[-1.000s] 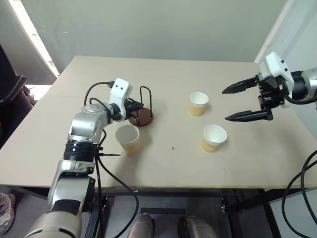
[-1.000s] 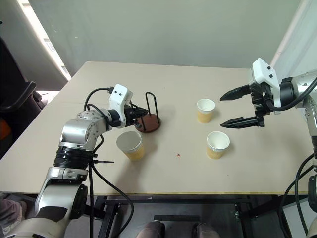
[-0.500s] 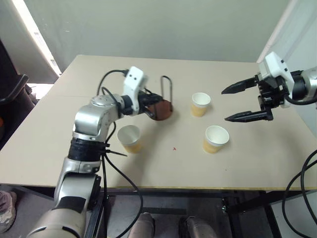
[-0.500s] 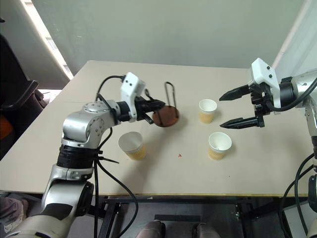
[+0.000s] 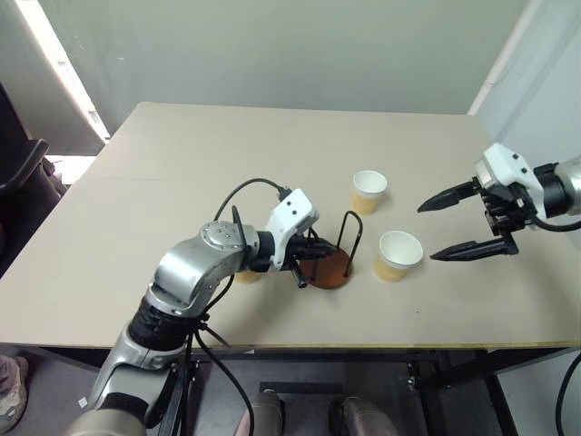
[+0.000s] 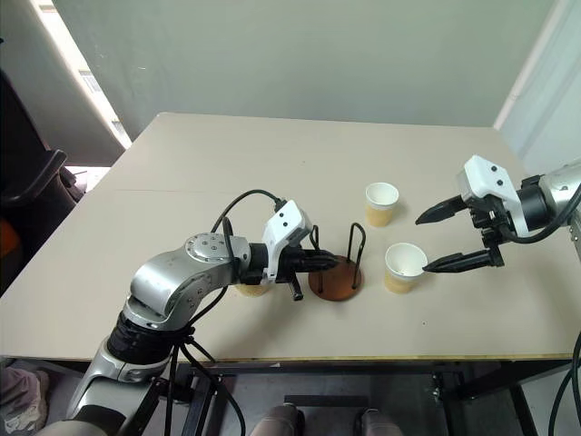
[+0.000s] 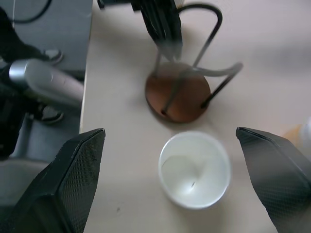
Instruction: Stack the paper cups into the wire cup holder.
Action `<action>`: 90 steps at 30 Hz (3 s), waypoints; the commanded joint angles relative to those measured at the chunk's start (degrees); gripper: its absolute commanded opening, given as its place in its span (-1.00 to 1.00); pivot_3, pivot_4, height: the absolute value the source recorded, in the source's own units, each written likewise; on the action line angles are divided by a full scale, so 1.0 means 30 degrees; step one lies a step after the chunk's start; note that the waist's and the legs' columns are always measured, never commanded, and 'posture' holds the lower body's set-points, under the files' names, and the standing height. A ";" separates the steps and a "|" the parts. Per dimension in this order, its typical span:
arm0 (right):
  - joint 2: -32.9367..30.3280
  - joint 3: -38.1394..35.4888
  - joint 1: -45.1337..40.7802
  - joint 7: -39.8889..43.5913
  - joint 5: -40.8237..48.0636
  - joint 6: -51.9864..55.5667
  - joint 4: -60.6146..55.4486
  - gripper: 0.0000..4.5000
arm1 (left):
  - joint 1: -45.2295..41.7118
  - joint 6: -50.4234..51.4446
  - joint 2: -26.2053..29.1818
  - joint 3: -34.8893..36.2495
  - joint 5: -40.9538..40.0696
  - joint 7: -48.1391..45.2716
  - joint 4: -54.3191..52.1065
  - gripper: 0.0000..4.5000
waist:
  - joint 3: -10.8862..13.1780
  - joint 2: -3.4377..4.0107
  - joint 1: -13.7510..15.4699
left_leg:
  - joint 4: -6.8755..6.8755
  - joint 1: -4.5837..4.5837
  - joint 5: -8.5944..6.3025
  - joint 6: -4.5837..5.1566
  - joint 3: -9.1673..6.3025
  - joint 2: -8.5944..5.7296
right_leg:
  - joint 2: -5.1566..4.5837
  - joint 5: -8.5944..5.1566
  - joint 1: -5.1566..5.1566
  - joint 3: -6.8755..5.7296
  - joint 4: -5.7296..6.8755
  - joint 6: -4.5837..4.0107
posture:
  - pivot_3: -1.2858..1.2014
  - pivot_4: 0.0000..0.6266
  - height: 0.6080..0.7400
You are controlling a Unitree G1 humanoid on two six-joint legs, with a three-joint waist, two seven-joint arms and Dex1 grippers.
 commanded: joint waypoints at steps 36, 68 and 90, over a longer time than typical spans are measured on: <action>0.1661 0.2758 0.0264 -0.1373 -0.3988 0.0159 -0.0998 1.00 | 0.1005 -0.0320 0.2953 -0.0019 0.0817 0.0210 -0.2378 0.86 | 0.0008 -0.0005 -0.0055 | -0.0091 0.0284 -0.0198 0.0093 0.0055 0.0037 | 0.0019 -0.0264 0.0201 0.0062 0.0014 -0.0046 | 0.03 -0.52 1.00; 0.4698 0.4617 0.0260 -0.2427 -0.8348 -0.3096 0.1681 -0.65 | 0.4340 -0.4189 1.2478 1.4248 -0.6856 -0.7673 -0.3419 0.89 | 0.0032 0.0042 -0.0507 | -0.0160 0.0258 -0.0467 0.0086 0.0035 0.0084 | 0.0016 -0.0329 0.0070 0.0059 0.0059 -0.0183 | 0.03 -0.52 1.00; 0.3647 0.2729 -0.8134 0.0096 0.2808 -0.0488 -0.0027 -0.99 | 0.5716 -0.5889 1.2836 1.2423 -0.5594 -0.7108 -0.2269 0.89 | 0.0048 0.0069 -0.0684 | -0.0408 0.0234 -0.0380 -0.0072 0.0032 0.0124 | 0.0068 -0.0451 -0.0078 0.0058 0.0067 -0.0356 | 0.03 -0.52 1.00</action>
